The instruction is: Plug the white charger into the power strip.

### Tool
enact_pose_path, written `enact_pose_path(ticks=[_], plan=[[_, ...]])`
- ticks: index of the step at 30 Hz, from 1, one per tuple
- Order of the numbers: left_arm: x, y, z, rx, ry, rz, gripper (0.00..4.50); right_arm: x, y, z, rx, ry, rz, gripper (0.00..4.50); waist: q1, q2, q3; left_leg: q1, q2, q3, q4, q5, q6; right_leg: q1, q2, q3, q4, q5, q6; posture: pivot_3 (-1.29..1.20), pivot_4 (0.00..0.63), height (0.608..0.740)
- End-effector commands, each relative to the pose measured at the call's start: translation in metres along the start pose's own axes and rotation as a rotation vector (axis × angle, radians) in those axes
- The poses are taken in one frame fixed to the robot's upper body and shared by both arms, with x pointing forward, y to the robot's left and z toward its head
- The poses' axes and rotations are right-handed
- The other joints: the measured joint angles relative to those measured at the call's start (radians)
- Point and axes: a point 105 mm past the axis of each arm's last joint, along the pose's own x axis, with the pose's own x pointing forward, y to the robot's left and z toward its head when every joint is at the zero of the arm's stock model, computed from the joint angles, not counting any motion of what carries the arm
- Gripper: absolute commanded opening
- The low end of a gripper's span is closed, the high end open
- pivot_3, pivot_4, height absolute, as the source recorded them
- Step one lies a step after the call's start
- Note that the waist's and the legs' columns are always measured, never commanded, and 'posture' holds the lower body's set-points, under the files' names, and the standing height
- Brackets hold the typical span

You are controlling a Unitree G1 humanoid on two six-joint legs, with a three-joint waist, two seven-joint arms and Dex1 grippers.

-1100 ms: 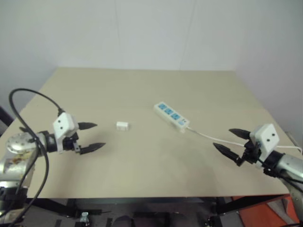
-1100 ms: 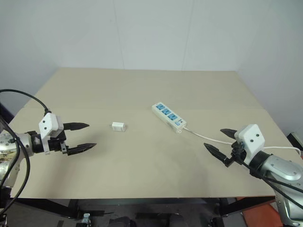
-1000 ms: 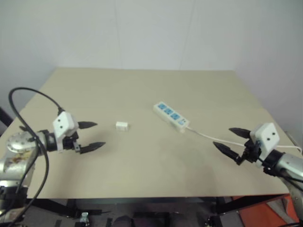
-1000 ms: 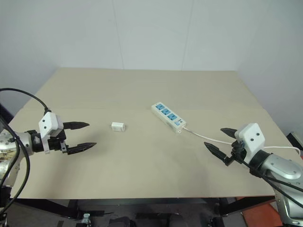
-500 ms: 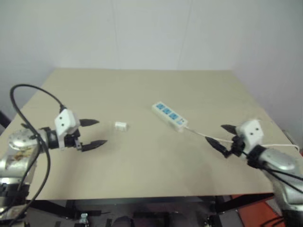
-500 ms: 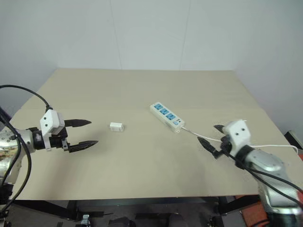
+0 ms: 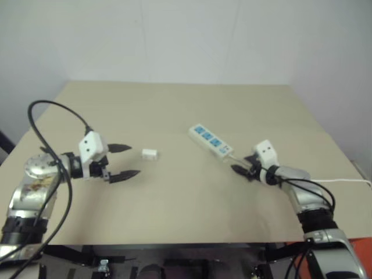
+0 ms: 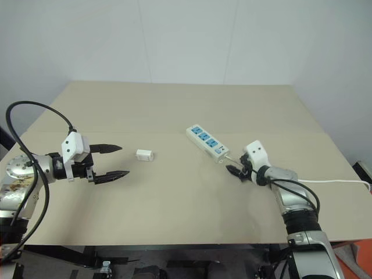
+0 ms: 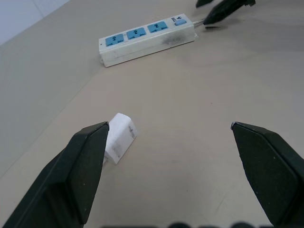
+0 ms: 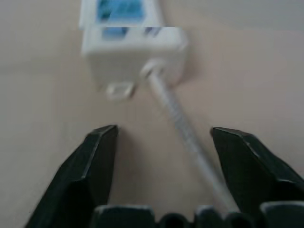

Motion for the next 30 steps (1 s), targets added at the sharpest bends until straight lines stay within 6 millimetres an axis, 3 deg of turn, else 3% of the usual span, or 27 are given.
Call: enact_pose_path(ticks=[1,9,15,18,21,25,30], plan=[[-0.002,0.0,0.009,0.049,-0.018,0.001,4.5,0.0,-0.002,-0.007,-0.025,0.037,0.028,2.63,-0.002,0.0,0.0,0.0,0.0,0.0,0.0,0.0,0.0,0.0,0.0,0.0,0.0,0.0,0.0,0.0,0.15,0.74],[-0.003,-0.001,0.011,0.059,-0.017,-0.006,4.5,0.007,-0.001,0.0,-0.012,-0.004,0.039,0.02,-0.007,0.0,0.0,0.003,0.001,0.0,0.0,0.0,-0.001,0.001,0.001,0.0,0.002,0.0,0.0,0.0,0.15,0.74],[-0.006,0.001,0.011,0.058,-0.008,-0.005,4.5,-0.025,0.047,0.039,-0.157,-0.219,0.24,0.02,-0.003,0.0,0.0,-0.001,0.002,0.0,-0.001,0.0,-0.001,-0.002,0.001,0.0,0.002,0.0,0.0,0.0,0.15,0.74],[-0.006,0.0,0.01,0.052,-0.004,-0.011,4.5,-0.042,0.066,0.028,-0.258,-0.22,0.276,0.02,-0.002,0.0,0.0,-0.002,0.001,-0.001,0.0,0.0,-0.001,-0.004,0.0,0.0,0.002,0.0,0.0,0.0,0.15,0.74],[-0.004,-0.001,0.009,0.051,-0.004,-0.016,4.5,-0.042,0.062,0.005,-0.271,-0.158,0.217,0.02,-0.002,0.0,0.0,-0.001,0.001,0.0,0.0,0.0,-0.001,-0.002,0.0,0.0,0.002,0.0,0.0,0.0,0.15,0.74],[0.0,0.0,0.011,0.055,-0.011,-0.026,4.5,-0.04,0.045,-0.006,-0.263,-0.149,0.114,1.24,-0.003,0.0,0.0,0.002,0.001,0.002,0.0,0.001,-0.001,-0.001,0.001,0.001,0.003,0.0,0.0,0.0,0.15,0.74],[0.0,-0.001,0.012,0.053,-0.012,-0.033,4.5,-0.052,0.039,-0.004,-0.234,-0.19,0.094,2.93,-0.001,0.0,0.0,0.001,0.001,0.002,0.0,0.001,-0.001,-0.001,0.001,0.001,0.002,0.0,0.0,0.0,0.15,0.74]])
